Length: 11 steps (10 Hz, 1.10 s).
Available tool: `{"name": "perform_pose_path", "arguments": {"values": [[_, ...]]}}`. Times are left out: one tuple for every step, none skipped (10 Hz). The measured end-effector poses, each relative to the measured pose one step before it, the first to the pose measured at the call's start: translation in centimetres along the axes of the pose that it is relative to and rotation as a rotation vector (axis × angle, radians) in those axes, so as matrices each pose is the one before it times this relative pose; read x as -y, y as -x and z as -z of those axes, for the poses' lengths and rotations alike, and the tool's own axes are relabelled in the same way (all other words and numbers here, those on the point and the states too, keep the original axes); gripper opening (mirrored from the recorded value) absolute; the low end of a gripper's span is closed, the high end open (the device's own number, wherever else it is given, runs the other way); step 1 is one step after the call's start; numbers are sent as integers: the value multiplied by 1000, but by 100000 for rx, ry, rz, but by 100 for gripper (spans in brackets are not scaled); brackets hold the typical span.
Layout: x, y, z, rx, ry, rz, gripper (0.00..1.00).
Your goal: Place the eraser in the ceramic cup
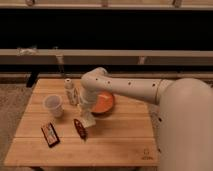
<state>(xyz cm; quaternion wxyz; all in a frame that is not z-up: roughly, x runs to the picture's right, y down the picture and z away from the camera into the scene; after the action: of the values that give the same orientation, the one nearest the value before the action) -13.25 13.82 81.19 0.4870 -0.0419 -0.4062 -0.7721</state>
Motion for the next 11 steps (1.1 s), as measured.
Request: {"name": "perform_pose_path", "arguments": {"values": [[-419, -1163, -1830, -2500, -1729, 1354, 0], [-211, -601, -636, -1762, -607, 967, 0], [38, -603, -408, -1560, -511, 1233, 0], [33, -838, -36, -2571, -425, 1821, 0], [141, -1053, 573, -3115, -410, 2267, 0], [265, -955, 904, -2443, -346, 1738, 0], [300, -1238, 1482, -3132, -408, 2180, 0], [231, -1231, 1349, -3163, -434, 2192, 0], [156, -627, 590, -1872, -516, 1589, 0], [-84, -338, 343, -1377, -396, 1081, 0], [-125, -618, 738, -2441, -1124, 1591, 0]]}}
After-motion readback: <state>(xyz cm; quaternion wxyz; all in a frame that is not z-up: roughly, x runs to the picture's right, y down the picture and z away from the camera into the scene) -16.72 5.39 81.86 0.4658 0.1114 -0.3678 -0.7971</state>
